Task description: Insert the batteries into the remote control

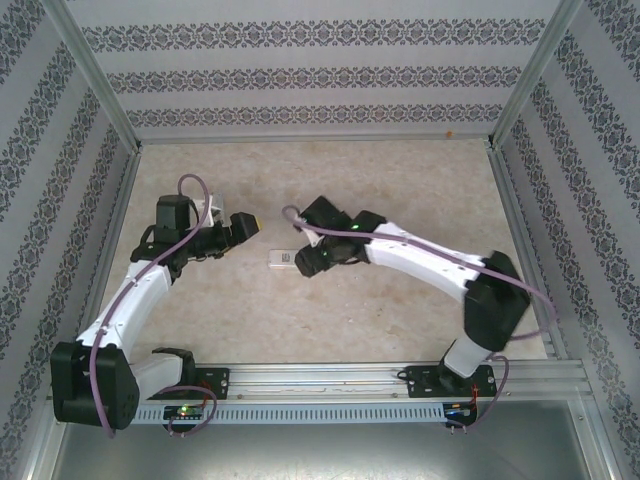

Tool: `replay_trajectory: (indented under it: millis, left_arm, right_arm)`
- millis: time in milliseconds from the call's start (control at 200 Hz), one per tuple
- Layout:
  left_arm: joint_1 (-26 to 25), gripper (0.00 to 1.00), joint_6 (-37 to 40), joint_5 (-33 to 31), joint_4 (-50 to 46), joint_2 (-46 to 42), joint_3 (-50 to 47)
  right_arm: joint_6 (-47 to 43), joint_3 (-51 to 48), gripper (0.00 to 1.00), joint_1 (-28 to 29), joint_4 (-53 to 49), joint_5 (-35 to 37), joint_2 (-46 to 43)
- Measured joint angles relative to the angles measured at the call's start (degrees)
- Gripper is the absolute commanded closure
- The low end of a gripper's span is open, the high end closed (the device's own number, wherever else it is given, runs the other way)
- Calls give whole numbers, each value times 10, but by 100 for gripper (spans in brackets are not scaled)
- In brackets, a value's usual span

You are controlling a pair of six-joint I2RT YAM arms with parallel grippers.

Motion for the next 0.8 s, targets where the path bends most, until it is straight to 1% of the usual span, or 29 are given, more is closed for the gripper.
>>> replay_trajectory:
  millis: [70, 150, 230, 310, 470, 525, 674, 804]
  left_arm:
    - [-15, 4, 10, 27, -12, 9, 26]
    - [-37, 10, 26, 58, -23, 16, 47]
    - [-57, 14, 43, 83, -35, 20, 58]
    - [-73, 20, 52, 100, -47, 26, 63]
    - [-103, 31, 59, 130, -61, 60, 75]
    - [-110, 38, 62, 133, -66, 68, 78]
    - [-121, 62, 63, 137, -72, 81, 84]
    - [-127, 74, 58, 135, -73, 85, 85]
  right_arm:
    - [-9, 4, 46, -1, 25, -19, -31]
    - [-26, 7, 46, 2, 51, -42, -49]
    - [-40, 7, 47, 3, 67, -60, -51]
    - [-54, 7, 47, 3, 72, -75, -50]
    - [-79, 18, 47, 13, 74, -87, -50]
    - [-86, 19, 47, 15, 66, -88, -50]
    - [-103, 26, 47, 21, 49, -88, -39]
    - [-110, 26, 47, 29, 51, -87, -33]
